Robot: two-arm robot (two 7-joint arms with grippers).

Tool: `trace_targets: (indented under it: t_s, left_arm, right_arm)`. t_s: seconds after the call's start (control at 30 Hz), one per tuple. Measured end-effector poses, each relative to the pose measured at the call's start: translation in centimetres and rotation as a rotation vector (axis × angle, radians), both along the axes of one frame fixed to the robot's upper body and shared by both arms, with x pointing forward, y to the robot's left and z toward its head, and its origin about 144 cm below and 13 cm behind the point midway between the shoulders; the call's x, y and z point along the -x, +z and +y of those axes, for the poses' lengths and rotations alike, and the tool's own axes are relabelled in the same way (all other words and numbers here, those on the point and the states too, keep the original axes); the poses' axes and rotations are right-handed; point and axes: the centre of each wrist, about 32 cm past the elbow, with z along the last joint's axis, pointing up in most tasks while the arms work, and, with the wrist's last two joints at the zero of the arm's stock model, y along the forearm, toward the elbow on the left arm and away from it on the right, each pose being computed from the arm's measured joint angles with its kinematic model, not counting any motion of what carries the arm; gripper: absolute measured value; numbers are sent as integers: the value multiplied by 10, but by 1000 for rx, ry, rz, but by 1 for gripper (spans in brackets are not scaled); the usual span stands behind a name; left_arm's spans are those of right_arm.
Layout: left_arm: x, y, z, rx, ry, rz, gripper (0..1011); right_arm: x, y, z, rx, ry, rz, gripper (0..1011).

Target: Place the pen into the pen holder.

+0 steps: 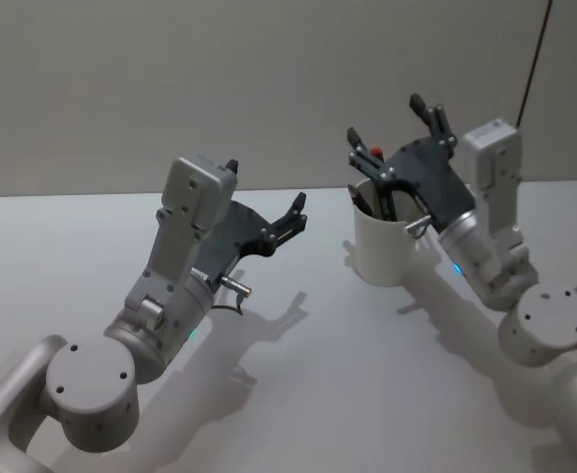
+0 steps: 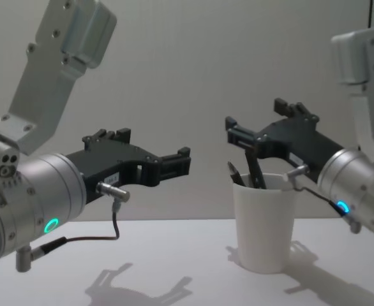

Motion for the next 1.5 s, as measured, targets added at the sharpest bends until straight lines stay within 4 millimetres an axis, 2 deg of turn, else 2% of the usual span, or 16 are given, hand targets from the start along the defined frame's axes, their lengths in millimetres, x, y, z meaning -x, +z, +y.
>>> trace_targets:
  t_s: [0.67,1.17,1.5]
  left_arm:
    - [0,0,0,0,0,0,1001]
    - [0,0,0,0,0,0,1001]
    - [0,0,0,0,0,0,1001]
  right_arm:
    - [47,17,-32,-130,-109,135,1001]
    - [62,17,-41,-131,-126,171,1001]
    - [91,19,-56,-120,-142,241,1002]
